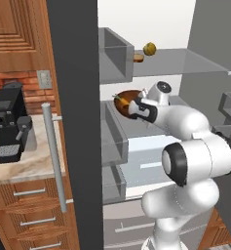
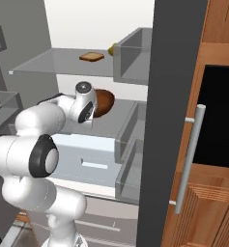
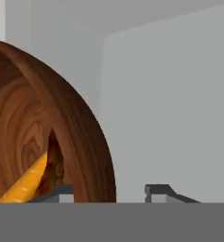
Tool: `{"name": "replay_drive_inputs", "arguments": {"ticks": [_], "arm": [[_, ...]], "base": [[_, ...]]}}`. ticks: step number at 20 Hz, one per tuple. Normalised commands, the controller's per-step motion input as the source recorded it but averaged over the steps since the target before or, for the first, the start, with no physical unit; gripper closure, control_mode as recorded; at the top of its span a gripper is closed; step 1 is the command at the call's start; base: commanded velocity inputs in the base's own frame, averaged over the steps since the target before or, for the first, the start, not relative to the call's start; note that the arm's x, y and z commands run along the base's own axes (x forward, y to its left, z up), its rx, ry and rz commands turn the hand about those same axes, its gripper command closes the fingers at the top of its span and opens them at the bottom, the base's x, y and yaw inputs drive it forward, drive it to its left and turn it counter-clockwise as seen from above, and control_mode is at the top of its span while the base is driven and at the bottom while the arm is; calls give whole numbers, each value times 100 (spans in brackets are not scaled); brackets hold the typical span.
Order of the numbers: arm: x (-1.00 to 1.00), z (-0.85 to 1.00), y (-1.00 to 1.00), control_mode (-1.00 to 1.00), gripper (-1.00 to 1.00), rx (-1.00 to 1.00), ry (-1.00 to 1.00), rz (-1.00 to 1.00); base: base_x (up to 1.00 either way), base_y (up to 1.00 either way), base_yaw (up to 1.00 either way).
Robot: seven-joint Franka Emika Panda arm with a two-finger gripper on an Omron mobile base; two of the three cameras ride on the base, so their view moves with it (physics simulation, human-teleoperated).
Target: Pick the chicken drumstick and carrot from their plates and place them in the bowl. Then put the bowl in the fridge.
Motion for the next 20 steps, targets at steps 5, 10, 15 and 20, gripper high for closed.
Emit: {"name": "replay_drive_inputs", "arguments": {"ticks": [5, 10, 15, 20], "arm": [[-28, 18, 0, -100, -100, 12, -5, 0], [-38, 28, 0, -100, -100, 6, -4, 0], [-42, 43, 0, -100, -100, 0, 3, 0], [-57, 41, 0, -100, -100, 0, 7, 0]], "base": [[0, 0, 0], [0, 0, 0], [0, 0, 0], [0, 0, 0]]}}
